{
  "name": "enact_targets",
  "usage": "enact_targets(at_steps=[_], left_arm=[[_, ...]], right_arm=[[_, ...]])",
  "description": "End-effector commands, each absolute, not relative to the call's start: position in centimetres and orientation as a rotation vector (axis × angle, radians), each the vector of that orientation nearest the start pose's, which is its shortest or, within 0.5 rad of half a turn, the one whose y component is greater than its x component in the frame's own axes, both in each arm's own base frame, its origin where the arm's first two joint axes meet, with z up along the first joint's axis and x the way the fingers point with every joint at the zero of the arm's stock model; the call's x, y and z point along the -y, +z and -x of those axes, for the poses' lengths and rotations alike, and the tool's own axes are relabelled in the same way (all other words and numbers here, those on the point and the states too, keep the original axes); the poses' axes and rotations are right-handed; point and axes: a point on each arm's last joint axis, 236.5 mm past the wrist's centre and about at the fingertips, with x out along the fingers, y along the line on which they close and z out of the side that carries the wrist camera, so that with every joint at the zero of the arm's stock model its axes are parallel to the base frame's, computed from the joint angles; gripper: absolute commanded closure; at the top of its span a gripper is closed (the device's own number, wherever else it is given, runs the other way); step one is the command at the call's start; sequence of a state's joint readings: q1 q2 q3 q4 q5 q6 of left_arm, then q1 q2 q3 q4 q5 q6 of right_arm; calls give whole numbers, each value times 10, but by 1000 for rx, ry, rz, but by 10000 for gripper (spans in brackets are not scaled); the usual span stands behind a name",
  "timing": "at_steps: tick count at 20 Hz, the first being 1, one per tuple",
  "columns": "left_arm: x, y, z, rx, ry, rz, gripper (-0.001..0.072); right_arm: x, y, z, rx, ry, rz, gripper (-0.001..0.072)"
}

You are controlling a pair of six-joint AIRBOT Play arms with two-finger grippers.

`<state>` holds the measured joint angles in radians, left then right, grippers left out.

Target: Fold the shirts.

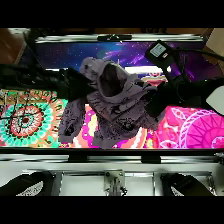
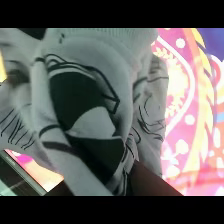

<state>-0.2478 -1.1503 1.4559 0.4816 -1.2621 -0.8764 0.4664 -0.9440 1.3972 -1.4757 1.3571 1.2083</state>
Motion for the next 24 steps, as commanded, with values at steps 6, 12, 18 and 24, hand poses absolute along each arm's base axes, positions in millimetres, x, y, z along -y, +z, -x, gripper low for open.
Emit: enact_targets(at_steps=[6, 12, 18, 24], left_arm=[[233, 366, -357, -289, -988, -15, 39], [253, 335, -375, -336, -878, -165, 40], [183, 421, -388, -188, -612, 10, 118], [165, 382, -389, -367, -525, 30, 118]], right_arm=[[-186, 234, -306, -663, 665, 414, 629], [-171, 287, -352, -426, 491, 365, 628], [-86, 374, -367, -266, 117, 327, 628], [-83, 356, -361, -358, 118, 302, 627]])
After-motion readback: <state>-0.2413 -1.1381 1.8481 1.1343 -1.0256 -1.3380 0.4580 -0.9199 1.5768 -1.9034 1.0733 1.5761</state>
